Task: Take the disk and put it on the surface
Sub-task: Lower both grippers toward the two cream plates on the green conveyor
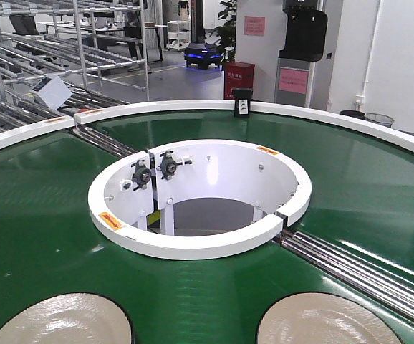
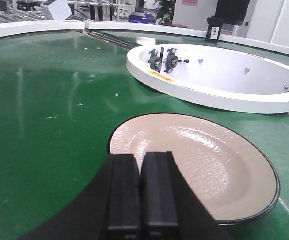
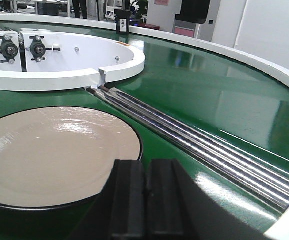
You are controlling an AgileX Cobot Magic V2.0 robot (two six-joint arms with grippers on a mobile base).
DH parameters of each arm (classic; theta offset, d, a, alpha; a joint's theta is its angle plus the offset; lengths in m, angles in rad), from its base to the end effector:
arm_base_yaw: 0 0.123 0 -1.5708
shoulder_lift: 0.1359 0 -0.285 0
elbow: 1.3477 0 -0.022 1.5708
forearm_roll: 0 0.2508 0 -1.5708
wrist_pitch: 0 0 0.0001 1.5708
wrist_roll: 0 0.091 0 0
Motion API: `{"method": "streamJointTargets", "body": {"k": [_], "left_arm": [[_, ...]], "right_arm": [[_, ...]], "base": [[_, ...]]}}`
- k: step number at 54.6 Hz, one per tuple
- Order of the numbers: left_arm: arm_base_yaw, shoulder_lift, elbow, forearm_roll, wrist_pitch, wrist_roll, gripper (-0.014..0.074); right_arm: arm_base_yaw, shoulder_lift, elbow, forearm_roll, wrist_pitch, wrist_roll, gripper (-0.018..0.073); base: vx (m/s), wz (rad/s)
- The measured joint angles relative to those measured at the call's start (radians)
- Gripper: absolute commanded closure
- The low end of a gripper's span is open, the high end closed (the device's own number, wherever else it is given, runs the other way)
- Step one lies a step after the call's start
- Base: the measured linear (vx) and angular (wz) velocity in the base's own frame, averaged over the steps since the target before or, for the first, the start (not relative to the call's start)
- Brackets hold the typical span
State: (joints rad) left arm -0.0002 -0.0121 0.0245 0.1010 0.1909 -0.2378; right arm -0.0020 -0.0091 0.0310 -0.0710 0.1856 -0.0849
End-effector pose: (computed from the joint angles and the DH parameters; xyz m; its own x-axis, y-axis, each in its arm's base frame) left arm 0.0560 0.0017 0.1883 -0.1112 -0.1381 -0.9842 -0.0345 0.9902 -0.1351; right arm 0.0564 -0.0013 0.1864 -0.1204 -0.1538 -0.9807 -0.0036 0.9880 -0.1545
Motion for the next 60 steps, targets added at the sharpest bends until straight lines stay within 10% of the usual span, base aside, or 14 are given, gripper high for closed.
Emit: {"method": "streamJointTargets", "body": {"k": [60], "left_arm": [[0.000, 0.000, 0.000, 0.000, -0.037, 0.000, 0.0556]], "right_arm": [[0.000, 0.000, 0.000, 0.000, -0.003, 0.000, 0.0567]], "base": [[0.00, 0.00]]}}
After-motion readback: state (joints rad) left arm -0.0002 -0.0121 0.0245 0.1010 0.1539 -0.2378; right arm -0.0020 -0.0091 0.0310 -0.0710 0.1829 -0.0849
